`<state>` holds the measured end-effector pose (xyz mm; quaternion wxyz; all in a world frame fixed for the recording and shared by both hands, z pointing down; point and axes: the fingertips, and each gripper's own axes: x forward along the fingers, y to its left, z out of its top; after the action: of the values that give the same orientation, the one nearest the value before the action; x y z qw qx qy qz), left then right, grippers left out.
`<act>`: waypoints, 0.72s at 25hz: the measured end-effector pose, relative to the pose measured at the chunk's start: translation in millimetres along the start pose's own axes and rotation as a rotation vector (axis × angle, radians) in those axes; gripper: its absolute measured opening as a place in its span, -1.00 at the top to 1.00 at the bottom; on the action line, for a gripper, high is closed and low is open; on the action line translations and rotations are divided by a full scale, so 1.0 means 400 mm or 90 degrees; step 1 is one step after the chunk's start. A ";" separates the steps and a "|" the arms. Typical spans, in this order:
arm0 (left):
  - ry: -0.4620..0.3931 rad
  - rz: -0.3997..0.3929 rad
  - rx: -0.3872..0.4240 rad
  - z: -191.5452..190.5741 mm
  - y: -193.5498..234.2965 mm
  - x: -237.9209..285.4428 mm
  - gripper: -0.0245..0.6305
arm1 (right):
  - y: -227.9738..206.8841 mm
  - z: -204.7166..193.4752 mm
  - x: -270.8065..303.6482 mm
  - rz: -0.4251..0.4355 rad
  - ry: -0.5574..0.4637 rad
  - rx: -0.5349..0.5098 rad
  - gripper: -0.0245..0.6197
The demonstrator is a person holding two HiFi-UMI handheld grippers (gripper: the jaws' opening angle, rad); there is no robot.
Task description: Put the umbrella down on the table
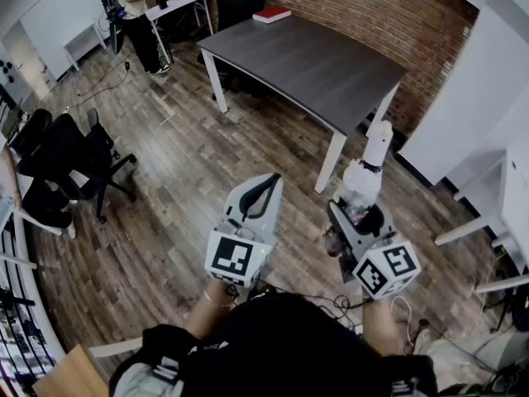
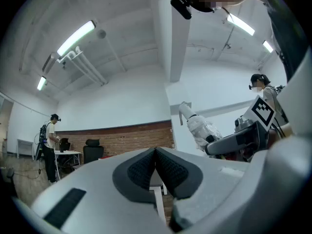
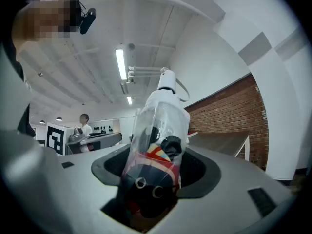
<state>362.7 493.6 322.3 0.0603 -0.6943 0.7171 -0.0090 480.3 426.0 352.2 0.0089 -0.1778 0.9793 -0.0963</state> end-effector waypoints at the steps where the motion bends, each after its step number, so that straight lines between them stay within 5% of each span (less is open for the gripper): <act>1: 0.001 0.000 0.001 -0.002 -0.002 0.001 0.92 | -0.002 0.000 -0.002 -0.001 -0.001 0.001 0.05; 18: -0.003 0.001 -0.006 0.007 -0.001 -0.010 0.92 | -0.004 0.011 -0.030 -0.034 0.004 0.001 0.04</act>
<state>363.6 497.9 319.8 0.0585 -0.6938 0.7178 -0.0040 492.3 427.7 347.9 0.0037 -0.2033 0.9742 -0.0977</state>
